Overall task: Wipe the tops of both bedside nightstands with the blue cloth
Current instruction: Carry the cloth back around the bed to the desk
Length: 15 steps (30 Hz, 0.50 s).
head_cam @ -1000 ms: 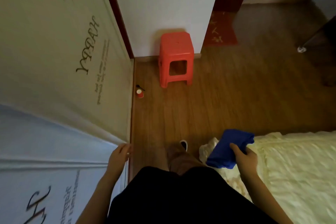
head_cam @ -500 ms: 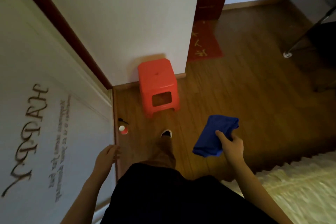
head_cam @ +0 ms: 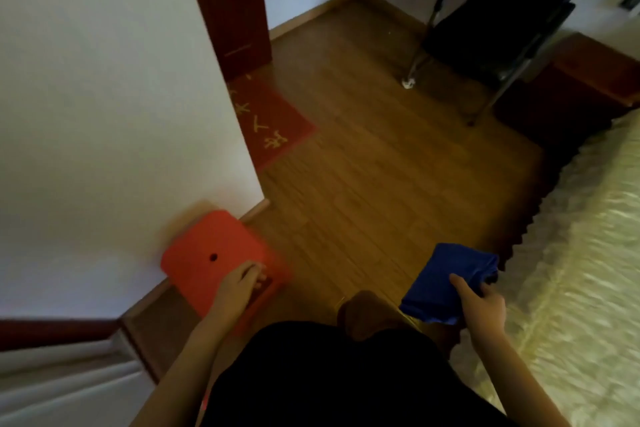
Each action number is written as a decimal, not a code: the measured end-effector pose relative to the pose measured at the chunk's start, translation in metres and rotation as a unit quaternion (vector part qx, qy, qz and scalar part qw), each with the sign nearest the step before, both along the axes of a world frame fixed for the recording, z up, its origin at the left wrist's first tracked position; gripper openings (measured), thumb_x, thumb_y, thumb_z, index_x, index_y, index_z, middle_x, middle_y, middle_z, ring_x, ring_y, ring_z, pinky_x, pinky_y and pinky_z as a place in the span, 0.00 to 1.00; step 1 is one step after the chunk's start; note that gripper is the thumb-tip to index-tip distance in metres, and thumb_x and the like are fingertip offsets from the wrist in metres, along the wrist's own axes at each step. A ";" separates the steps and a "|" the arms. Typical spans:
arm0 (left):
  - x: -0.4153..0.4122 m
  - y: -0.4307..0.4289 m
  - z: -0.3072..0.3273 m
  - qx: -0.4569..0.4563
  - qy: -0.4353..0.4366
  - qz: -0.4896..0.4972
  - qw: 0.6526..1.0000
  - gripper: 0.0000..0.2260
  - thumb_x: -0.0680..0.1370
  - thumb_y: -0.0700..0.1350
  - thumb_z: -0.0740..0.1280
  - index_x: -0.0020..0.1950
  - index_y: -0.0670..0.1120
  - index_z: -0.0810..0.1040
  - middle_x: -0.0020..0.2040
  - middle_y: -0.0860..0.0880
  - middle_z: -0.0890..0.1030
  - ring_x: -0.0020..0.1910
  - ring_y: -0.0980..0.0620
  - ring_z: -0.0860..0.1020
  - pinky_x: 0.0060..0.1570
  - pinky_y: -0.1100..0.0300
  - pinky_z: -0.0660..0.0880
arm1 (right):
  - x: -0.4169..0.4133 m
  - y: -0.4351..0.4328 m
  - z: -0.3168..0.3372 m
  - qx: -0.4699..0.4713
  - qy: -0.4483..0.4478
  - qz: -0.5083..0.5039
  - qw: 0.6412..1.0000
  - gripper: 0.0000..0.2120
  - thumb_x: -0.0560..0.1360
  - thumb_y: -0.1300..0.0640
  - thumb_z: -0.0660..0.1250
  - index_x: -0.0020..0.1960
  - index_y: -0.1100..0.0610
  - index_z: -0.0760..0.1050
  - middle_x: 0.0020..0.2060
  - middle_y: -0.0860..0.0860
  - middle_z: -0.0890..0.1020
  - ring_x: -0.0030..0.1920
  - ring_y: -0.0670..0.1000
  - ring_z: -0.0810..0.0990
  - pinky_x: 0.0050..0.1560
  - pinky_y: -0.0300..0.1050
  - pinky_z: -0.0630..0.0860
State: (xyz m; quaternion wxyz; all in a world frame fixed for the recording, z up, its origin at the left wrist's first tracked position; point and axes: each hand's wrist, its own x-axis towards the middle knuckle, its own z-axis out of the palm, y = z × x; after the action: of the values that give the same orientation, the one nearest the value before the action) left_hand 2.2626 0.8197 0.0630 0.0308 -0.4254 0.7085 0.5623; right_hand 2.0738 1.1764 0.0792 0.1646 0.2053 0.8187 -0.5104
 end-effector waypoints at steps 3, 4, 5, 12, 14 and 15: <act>-0.062 -0.028 -0.009 0.007 0.001 -0.067 0.998 0.11 0.81 0.40 0.60 0.45 0.50 0.81 0.43 0.50 0.84 0.44 0.52 0.81 0.47 0.63 0.76 | -0.027 -0.004 0.001 -0.002 0.003 -0.056 0.998 0.11 0.74 0.53 0.72 0.52 0.56 0.76 0.41 0.49 0.81 0.40 0.50 0.80 0.33 0.44 0.73; -0.082 -0.036 -0.013 0.011 -0.001 -0.083 0.997 0.11 0.81 0.41 0.60 0.46 0.49 0.81 0.44 0.48 0.84 0.46 0.49 0.82 0.49 0.56 0.76 | -0.038 -0.007 0.000 -0.005 0.003 -0.070 0.998 0.11 0.74 0.53 0.72 0.52 0.56 0.76 0.42 0.50 0.81 0.40 0.51 0.80 0.34 0.44 0.73; -0.102 -0.044 -0.019 0.016 -0.005 -0.093 0.996 0.11 0.81 0.41 0.60 0.46 0.49 0.81 0.44 0.47 0.84 0.47 0.47 0.82 0.50 0.52 0.76 | -0.051 -0.010 -0.003 -0.007 0.001 -0.082 0.997 0.11 0.74 0.53 0.72 0.52 0.56 0.76 0.42 0.51 0.81 0.41 0.51 0.80 0.35 0.45 0.74; -0.227 -0.085 -0.050 -0.002 -0.048 -0.105 0.993 0.11 0.81 0.42 0.61 0.45 0.53 0.81 0.47 0.47 0.85 0.48 0.46 0.82 0.51 0.50 0.77 | -0.188 -0.065 -0.020 -0.023 -0.009 -0.072 0.997 0.10 0.74 0.53 0.71 0.51 0.57 0.76 0.41 0.50 0.81 0.40 0.51 0.79 0.37 0.47 0.74; -0.260 -0.101 -0.054 -0.027 -0.087 -0.107 0.990 0.09 0.81 0.41 0.61 0.53 0.49 0.81 0.56 0.41 0.83 0.56 0.42 0.80 0.56 0.51 0.73 | -0.239 -0.092 -0.018 -0.037 -0.010 -0.054 0.998 0.09 0.74 0.54 0.71 0.49 0.56 0.76 0.40 0.47 0.80 0.40 0.49 0.79 0.34 0.44 0.73; -0.277 -0.109 -0.053 -0.047 -0.113 -0.120 0.985 0.11 0.81 0.41 0.61 0.59 0.46 0.79 0.62 0.40 0.79 0.61 0.42 0.77 0.58 0.54 0.71 | -0.263 -0.106 -0.017 -0.046 -0.011 -0.046 0.998 0.07 0.74 0.54 0.72 0.48 0.56 0.76 0.40 0.46 0.80 0.40 0.48 0.79 0.34 0.43 0.73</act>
State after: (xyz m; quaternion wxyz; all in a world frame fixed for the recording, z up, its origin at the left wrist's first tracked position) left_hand 1.9851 0.7104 0.0100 0.1584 -0.3991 0.7719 0.4688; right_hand 1.8106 1.0701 0.0624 0.1594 0.2411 0.7823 -0.5519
